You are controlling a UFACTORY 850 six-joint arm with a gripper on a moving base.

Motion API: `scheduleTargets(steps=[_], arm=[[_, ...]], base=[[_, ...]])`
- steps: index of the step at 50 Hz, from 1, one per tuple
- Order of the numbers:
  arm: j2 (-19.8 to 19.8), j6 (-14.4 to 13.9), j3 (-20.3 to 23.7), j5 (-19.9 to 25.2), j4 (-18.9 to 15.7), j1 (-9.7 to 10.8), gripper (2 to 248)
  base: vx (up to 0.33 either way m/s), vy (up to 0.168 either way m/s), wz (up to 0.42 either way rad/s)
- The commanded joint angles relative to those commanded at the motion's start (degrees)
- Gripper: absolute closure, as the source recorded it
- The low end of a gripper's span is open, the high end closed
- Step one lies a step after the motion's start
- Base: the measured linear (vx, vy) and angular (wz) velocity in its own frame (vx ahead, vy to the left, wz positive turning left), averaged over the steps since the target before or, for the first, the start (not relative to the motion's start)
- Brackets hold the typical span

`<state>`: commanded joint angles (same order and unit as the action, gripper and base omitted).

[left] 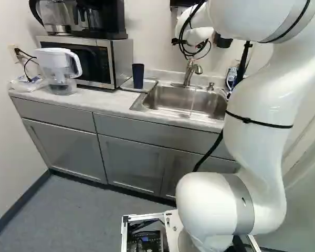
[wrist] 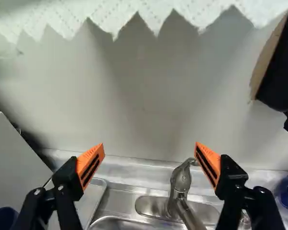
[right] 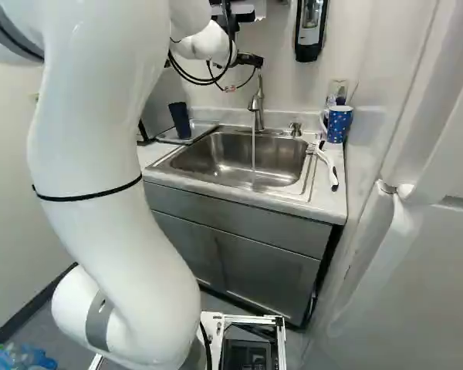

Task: Rinse the cup and place it in the tray

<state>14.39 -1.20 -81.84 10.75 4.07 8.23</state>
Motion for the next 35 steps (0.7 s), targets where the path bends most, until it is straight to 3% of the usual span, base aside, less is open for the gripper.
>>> scheduleTargets(steps=[18,35], arm=[[3.1,0.0,-3.5,-0.2,0.0,-0.2,3],[3.5,0.0,-3.9,-2.0,0.0,-0.1,3]], base=[[0.0,0.0,0.0],[0.0,0.0,0.0]])
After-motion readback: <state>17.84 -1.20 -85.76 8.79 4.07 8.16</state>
